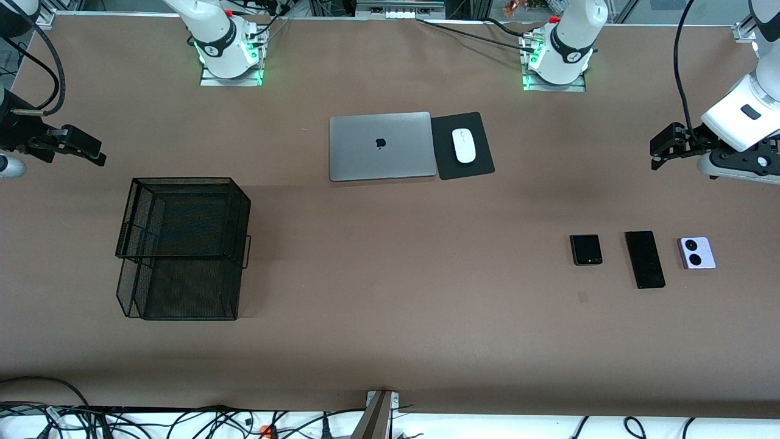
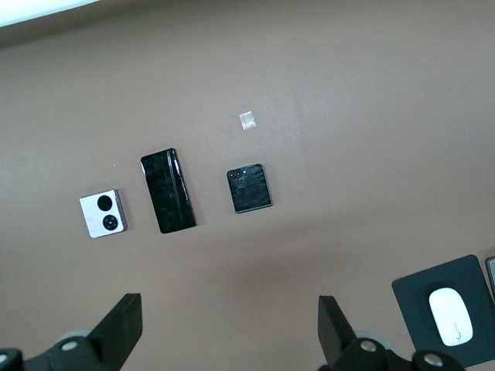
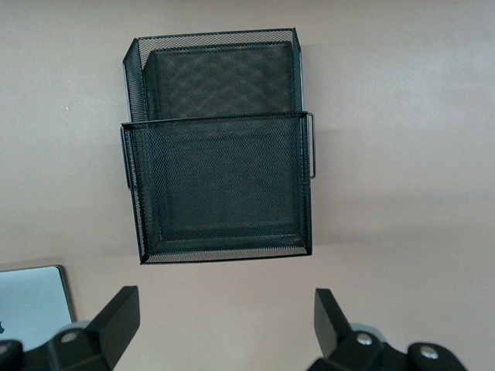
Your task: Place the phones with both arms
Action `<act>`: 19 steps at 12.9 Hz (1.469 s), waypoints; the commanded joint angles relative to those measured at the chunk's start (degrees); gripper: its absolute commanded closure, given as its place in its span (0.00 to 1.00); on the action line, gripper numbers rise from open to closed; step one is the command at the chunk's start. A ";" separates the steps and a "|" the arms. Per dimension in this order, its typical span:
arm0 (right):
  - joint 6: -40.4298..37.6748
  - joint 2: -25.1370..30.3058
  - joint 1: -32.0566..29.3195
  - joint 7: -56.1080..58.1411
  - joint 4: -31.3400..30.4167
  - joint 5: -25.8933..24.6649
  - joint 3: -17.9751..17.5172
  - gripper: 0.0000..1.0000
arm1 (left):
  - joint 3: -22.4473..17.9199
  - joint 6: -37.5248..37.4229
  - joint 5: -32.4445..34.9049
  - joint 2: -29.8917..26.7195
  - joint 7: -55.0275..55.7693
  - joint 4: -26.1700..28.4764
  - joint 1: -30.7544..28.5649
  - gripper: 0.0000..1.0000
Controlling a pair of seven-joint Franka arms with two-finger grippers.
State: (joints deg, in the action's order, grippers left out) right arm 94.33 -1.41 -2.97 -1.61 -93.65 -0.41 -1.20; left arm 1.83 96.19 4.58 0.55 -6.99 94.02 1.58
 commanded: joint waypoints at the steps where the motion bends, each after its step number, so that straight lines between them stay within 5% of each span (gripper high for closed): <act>1: -0.37 0.44 -0.37 0.56 -0.04 -0.55 -0.47 0.00 | -0.16 -1.53 -1.33 0.94 -0.04 -2.08 -0.08 0.00; 14: -0.29 0.44 -0.37 0.56 0.05 -0.55 -0.47 0.00 | -0.16 -4.60 -1.15 3.92 -0.48 -1.47 -0.17 0.00; 17: -0.29 0.44 -0.37 0.56 -0.04 -0.55 -0.47 0.00 | -0.24 -7.34 -1.15 11.37 -0.14 -1.99 -0.79 0.00; 19: -0.20 0.44 -0.37 0.56 0.05 -0.55 -0.47 0.00 | -0.68 1.24 -0.54 15.95 -0.13 -1.04 -1.48 0.00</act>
State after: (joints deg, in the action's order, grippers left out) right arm 94.33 -1.41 -2.97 -1.61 -93.66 -0.42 -1.22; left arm 1.44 93.37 4.58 11.86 -7.00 94.26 1.01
